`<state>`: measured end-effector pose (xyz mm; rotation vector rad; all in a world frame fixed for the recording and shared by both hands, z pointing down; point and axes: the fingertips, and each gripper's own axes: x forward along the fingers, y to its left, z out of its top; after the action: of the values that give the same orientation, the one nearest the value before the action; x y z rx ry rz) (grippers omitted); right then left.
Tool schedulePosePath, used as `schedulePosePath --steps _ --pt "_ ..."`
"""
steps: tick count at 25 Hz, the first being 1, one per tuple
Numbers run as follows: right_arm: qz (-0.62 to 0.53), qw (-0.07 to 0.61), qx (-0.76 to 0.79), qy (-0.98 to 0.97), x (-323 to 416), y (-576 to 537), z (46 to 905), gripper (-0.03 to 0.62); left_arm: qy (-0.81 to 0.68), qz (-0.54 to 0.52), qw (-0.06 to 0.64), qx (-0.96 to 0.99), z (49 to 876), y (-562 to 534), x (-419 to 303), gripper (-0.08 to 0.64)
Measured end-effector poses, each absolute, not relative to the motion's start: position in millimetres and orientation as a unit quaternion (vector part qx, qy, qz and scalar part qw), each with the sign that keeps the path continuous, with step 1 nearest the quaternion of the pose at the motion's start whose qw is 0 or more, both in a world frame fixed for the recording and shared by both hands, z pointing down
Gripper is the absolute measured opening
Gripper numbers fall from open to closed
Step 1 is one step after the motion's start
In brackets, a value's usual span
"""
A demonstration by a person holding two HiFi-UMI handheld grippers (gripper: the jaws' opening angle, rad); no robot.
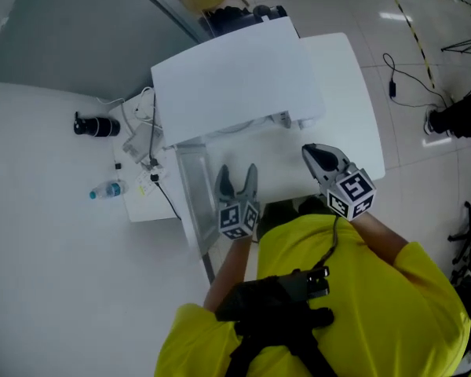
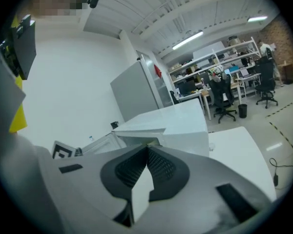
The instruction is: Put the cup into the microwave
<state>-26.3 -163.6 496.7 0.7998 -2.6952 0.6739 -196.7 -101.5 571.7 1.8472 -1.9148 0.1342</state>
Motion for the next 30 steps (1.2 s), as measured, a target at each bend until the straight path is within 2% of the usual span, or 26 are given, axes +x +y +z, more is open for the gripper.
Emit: schedulePosePath --steps 2,3,5,7,8,9,10,11,14,30 --pt "0.222 0.108 0.272 -0.93 -29 -166 477 0.005 -0.693 0.044 0.229 0.682 536 -85 -191 0.335" --pt "0.217 0.099 0.271 -0.932 -32 -168 467 0.005 -0.694 0.038 0.222 0.684 519 -80 -193 0.284" --pt "0.207 0.083 0.269 -0.937 -35 -169 447 0.005 -0.699 0.025 0.204 0.685 486 -76 -199 0.272" --pt "0.195 0.069 0.267 -0.941 -38 -167 428 0.005 -0.709 0.008 0.193 0.679 459 -74 -209 0.169" --pt "0.189 0.061 0.267 -0.943 -39 -167 419 0.005 -0.715 -0.002 0.188 0.674 447 -74 -215 0.165" --pt "0.183 0.053 0.267 -0.945 -41 -167 412 0.005 -0.72 -0.012 0.18 0.67 437 -74 -220 0.126" --pt "0.176 0.045 0.267 -0.946 -43 -166 405 0.005 -0.726 -0.022 0.169 0.667 428 -74 -225 0.03" --pt "0.17 0.039 0.267 -0.948 -45 -166 401 0.005 -0.729 -0.029 0.155 0.666 419 -75 -229 0.0" --pt "0.158 0.035 0.27 -0.949 -52 -166 395 0.003 -0.723 -0.015 0.133 0.678 409 -79 -226 0.0" --pt "0.148 0.039 0.265 -0.952 -87 -149 393 0.003 -0.687 0.001 0.177 0.704 426 -86 -219 0.0"
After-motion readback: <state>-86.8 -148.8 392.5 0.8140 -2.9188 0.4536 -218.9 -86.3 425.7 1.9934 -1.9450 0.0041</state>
